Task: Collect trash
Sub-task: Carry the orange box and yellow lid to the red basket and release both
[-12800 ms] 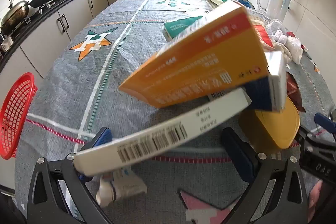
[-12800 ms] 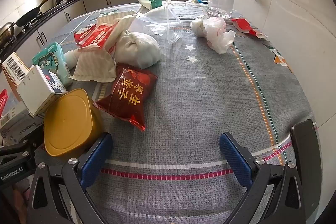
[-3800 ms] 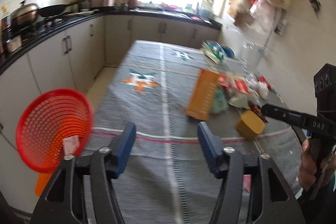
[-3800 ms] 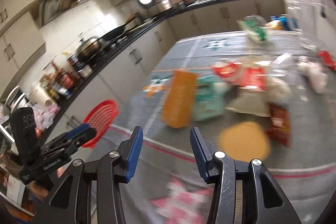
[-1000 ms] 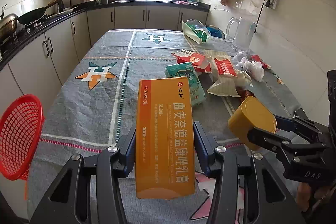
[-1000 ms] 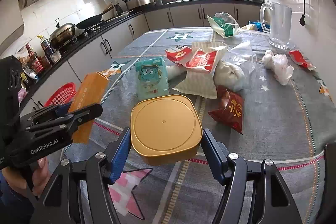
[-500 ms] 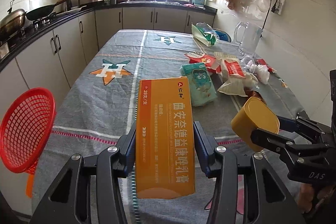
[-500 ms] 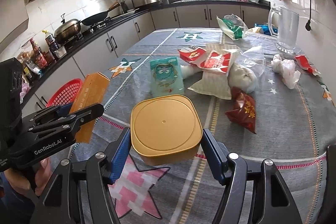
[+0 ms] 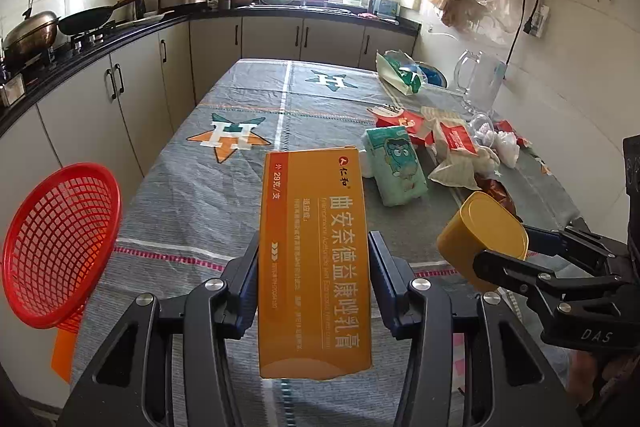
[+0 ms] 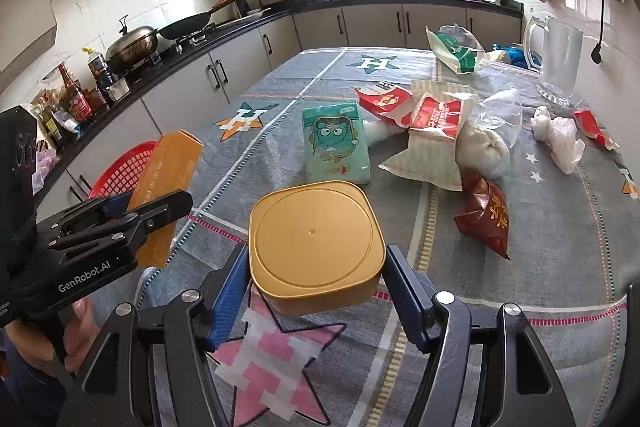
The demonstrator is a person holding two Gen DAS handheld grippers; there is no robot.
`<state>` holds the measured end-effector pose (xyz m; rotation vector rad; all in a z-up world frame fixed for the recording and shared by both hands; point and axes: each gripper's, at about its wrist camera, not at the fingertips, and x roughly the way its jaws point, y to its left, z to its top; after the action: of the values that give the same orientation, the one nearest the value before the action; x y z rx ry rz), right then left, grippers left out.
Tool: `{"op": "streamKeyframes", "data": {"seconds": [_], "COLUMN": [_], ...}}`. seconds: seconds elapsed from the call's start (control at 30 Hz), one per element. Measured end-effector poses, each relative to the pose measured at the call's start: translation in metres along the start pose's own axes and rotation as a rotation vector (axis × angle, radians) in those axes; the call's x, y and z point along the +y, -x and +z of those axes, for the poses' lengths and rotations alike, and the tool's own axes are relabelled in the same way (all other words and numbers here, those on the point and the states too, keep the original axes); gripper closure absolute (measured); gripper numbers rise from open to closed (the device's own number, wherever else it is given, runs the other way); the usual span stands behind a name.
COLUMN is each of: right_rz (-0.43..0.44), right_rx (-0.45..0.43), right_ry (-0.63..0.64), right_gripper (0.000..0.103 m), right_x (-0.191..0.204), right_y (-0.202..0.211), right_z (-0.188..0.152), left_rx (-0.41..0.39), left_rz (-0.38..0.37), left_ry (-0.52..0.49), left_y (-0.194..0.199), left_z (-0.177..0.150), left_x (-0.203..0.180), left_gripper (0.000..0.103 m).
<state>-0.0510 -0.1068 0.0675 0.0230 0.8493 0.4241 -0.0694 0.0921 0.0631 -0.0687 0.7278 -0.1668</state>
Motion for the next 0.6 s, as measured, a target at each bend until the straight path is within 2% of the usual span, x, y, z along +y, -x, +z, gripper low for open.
{"op": "streamKeyframes", "data": {"seconds": [0.33, 0.6], "right_rz": [0.012, 0.044], "right_rx": [0.008, 0.028], "right_ry": [0.031, 0.066], "right_gripper": [0.032, 0.032], "right_x": [0.014, 0.038], "right_y": [-0.006, -0.021], "right_z": [0.012, 0.026], "left_rx": [-0.028, -0.074], "left_rz": [0.036, 0.094], "left_ry": [0.038, 0.104], "left_y": [0.011, 0.031], "left_z": [0.004, 0.006], "left_x": [0.024, 0.067], "left_gripper": [0.056, 0.056]}}
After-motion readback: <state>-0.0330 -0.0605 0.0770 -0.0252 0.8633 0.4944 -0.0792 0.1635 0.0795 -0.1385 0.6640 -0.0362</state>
